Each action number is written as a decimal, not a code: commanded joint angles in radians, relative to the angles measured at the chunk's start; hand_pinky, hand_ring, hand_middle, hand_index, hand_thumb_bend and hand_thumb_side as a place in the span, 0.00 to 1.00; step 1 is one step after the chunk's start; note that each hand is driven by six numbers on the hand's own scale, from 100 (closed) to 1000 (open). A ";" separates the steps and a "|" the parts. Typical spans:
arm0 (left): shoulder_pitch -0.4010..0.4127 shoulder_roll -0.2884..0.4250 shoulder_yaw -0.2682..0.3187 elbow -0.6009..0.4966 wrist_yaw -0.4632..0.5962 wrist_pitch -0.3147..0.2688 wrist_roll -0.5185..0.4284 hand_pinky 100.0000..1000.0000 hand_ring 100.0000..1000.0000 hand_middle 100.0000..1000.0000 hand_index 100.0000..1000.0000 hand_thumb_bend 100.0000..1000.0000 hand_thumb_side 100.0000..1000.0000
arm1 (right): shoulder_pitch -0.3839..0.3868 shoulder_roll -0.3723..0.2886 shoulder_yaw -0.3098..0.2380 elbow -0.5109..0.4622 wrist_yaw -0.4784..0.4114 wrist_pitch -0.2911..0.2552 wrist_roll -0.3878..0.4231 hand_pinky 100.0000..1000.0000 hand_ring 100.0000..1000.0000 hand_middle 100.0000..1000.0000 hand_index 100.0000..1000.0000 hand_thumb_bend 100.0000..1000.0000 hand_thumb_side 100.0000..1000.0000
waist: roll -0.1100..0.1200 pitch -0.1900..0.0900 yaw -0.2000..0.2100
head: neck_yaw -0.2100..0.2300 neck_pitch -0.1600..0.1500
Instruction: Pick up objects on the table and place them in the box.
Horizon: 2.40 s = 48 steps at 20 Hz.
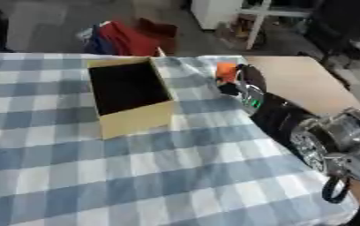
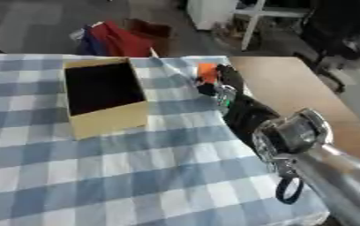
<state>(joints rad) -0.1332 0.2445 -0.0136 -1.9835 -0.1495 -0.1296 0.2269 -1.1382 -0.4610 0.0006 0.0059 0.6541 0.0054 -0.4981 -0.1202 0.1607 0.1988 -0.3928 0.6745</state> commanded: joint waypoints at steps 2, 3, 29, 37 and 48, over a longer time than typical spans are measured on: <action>-0.011 0.009 0.005 -0.016 0.004 -0.004 -0.002 0.81 0.60 0.55 0.73 0.00 0.58 | -0.031 -0.028 0.004 -0.006 0.017 -0.016 -0.016 0.68 0.60 0.53 0.67 0.09 0.43 | 0.004 -0.018 -0.002 | -0.003 -0.012; -0.011 0.009 0.005 -0.016 0.004 -0.004 -0.002 0.81 0.60 0.55 0.73 0.00 0.58 | -0.034 -0.028 0.005 -0.006 0.021 -0.023 -0.018 0.68 0.60 0.53 0.67 0.09 0.43 | 0.005 -0.019 -0.002 | -0.003 -0.012; -0.003 0.005 0.005 -0.016 0.006 -0.003 -0.004 0.81 0.59 0.55 0.73 0.00 0.58 | -0.144 0.048 -0.020 -0.114 0.433 -0.362 0.068 0.68 0.63 0.54 0.67 0.03 0.49 | 0.011 -0.028 -0.008 | -0.009 -0.004; -0.002 0.000 0.006 -0.016 0.007 -0.001 -0.004 0.81 0.59 0.55 0.73 0.00 0.58 | -0.130 0.106 -0.158 -0.361 0.576 -0.459 0.291 0.68 0.63 0.54 0.67 0.03 0.49 | 0.014 -0.026 -0.008 | -0.011 -0.003; -0.004 -0.001 0.006 -0.016 0.007 0.000 -0.003 0.81 0.59 0.55 0.73 0.00 0.58 | -0.105 0.141 -0.124 -0.339 0.585 -0.568 0.415 0.68 0.65 0.56 0.67 0.04 0.46 | 0.011 -0.024 -0.010 | -0.011 -0.002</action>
<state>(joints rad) -0.1310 0.2360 -0.0135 -1.9835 -0.1446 -0.1312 0.2225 -1.2238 -0.3060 -0.1309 -0.3300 1.2343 -0.5484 -0.0909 -0.1160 0.1488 0.1904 -0.4020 0.6758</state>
